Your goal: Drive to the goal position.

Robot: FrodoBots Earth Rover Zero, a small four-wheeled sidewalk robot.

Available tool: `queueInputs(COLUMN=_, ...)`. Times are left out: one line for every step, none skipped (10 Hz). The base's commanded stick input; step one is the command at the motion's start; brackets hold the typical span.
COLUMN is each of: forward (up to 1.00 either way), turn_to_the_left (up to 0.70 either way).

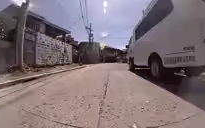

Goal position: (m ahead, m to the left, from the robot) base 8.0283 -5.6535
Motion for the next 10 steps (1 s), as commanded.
queueInputs(forward=1.00, turn_to_the_left=0.00)
queueInputs(forward=1.00, turn_to_the_left=0.00)
queueInputs(forward=1.00, turn_to_the_left=0.00)
queueInputs(forward=1.00, turn_to_the_left=0.00)
queueInputs(forward=1.00, turn_to_the_left=-0.14)
queueInputs(forward=1.00, turn_to_the_left=-0.21)
queueInputs(forward=1.00, turn_to_the_left=0.00)
queueInputs(forward=1.00, turn_to_the_left=0.00)
queueInputs(forward=1.00, turn_to_the_left=0.00)
queueInputs(forward=1.00, turn_to_the_left=0.00)
